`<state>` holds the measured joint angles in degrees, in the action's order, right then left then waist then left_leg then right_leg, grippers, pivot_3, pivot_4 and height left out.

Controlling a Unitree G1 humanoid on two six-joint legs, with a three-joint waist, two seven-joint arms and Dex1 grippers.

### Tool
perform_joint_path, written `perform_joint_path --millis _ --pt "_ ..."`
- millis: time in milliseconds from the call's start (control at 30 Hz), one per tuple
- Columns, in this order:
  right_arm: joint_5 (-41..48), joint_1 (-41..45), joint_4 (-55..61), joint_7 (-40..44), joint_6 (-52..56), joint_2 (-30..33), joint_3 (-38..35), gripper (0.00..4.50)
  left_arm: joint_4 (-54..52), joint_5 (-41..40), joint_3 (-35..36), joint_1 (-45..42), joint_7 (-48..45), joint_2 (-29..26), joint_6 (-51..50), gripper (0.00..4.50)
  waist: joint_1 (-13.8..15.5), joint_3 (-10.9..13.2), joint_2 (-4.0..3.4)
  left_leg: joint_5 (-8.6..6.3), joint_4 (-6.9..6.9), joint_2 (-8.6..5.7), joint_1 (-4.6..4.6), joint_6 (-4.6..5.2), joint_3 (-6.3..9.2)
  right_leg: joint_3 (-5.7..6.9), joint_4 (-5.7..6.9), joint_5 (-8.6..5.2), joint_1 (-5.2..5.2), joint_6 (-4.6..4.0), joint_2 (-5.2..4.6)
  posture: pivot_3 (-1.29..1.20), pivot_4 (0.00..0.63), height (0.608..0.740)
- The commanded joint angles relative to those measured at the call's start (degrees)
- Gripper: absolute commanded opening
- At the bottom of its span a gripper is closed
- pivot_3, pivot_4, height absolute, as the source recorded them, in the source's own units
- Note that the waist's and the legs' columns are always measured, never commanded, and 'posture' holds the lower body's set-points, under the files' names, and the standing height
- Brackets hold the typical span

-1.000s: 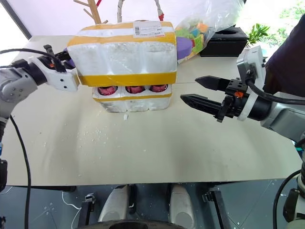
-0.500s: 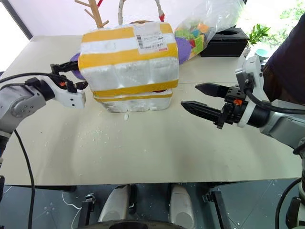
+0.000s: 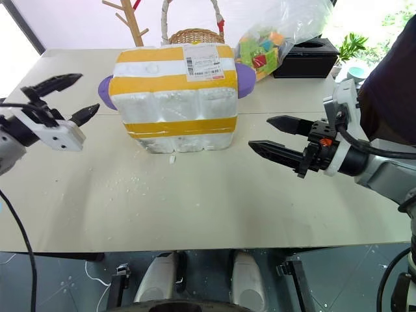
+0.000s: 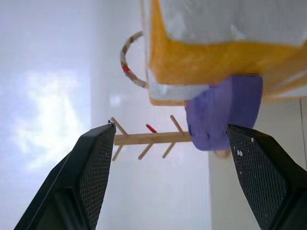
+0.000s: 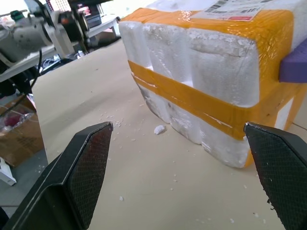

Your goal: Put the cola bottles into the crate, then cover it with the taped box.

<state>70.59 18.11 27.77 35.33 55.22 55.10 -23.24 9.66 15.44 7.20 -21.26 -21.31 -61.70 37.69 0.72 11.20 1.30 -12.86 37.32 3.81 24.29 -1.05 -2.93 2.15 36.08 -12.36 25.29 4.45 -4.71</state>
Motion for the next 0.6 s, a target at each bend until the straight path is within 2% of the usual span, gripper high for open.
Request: perform_joint_path --millis 33,67,133,200,233,300,400,500,600 --pt "-1.06 0.91 -0.57 1.42 -1.74 0.41 -0.94 4.5 -5.84 -19.38 2.4 5.84 -11.85 0.63 -12.05 3.82 -0.28 0.0 -0.02 0.0 -0.03 0.01 -0.02 0.0 -0.02 -0.03 0.01 0.01 0.03 0.01 0.0 0.0 0.15 0.74" --pt "-1.59 0.52 -0.57 1.93 -1.91 0.64 -1.05 4.5 -8.67 -26.13 3.97 9.05 -15.95 0.41 -18.03 3.82 -0.5 0.0 -0.02 0.0 -0.07 0.02 -0.02 0.0 -0.03 -0.03 0.01 0.01 0.05 0.02 0.02 0.0 0.15 0.74" --pt "-3.27 -0.65 -0.65 3.44 -2.41 1.44 -1.47 4.5 -16.51 -47.9 10.11 16.82 -24.5 -2.89 -44.83 3.82 -1.09 0.0 -0.01 0.0 -0.13 0.06 -0.05 0.0 -0.03 -0.04 0.06 0.01 0.09 0.02 0.07 0.0 0.15 0.74" --pt "-4.32 -0.94 -1.53 4.58 -2.64 1.78 -1.67 4.5 -17.97 -63.81 17.47 18.62 -32.07 -6.67 -62.44 3.82 -1.41 0.02 0.01 0.0 -0.14 0.1 -0.03 0.0 0.06 -0.04 0.12 0.0 0.12 0.01 0.15 0.0 0.15 0.74" --pt "-4.98 -0.88 -2.09 5.17 -2.81 1.97 -1.53 4.5 -17.29 -68.99 20.75 18.97 -36.22 -8.84 -68.97 3.82 -1.37 0.04 0.04 0.0 -0.13 0.1 -0.04 0.0 0.07 -0.03 0.13 0.0 0.13 0.01 0.15 0.0 0.15 0.74" --pt "-6.92 -0.25 -3.34 6.75 -3.34 2.5 -0.59 4.5 -14.44 -72.94 25.25 18.15 -42.55 -11.97 -76.11 3.82 -1.23 0.03 0.0 0.01 -0.02 0.09 -0.01 -0.02 0.14 0.03 0.1 -0.08 0.11 -0.12 0.18 0.0 0.15 0.74" --pt "-10.47 1.2 -5.51 9.56 -4.8 3.49 1.43 4.5 -9.15 -73.34 29.59 17.92 -52.56 -16.48 -81.96 3.82 -1.32 -0.02 -0.11 0.0 0.0 0.0 -0.07 -0.04 0.06 0.02 -0.02 -0.15 0.01 -0.24 0.06 0.0 0.15 0.74" --pt "-13.7 4.2 -9.05 12.02 -5.94 4.33 3.53 4.5 -0.98 -68.56 28.49 16.52 -59.0 -21.38 -81.96 3.82 -1.46 -0.01 -0.13 0.0 -0.11 -0.01 -0.15 -0.04 -0.03 0.0 -0.02 -0.18 0.05 -0.29 0.04 0.0 0.15 0.74" --pt "-15.85 6.26 -11.7 14.31 -6.54 4.59 4.64 4.5 2.56 -63.4 26.16 15.46 -62.92 -23.51 -78.63 3.82 -1.46 -0.01 -0.13 0.0 -0.22 0.01 -0.14 -0.04 -0.03 0.01 0.02 -0.25 0.14 -0.41 0.09 0.0 0.15 0.74"
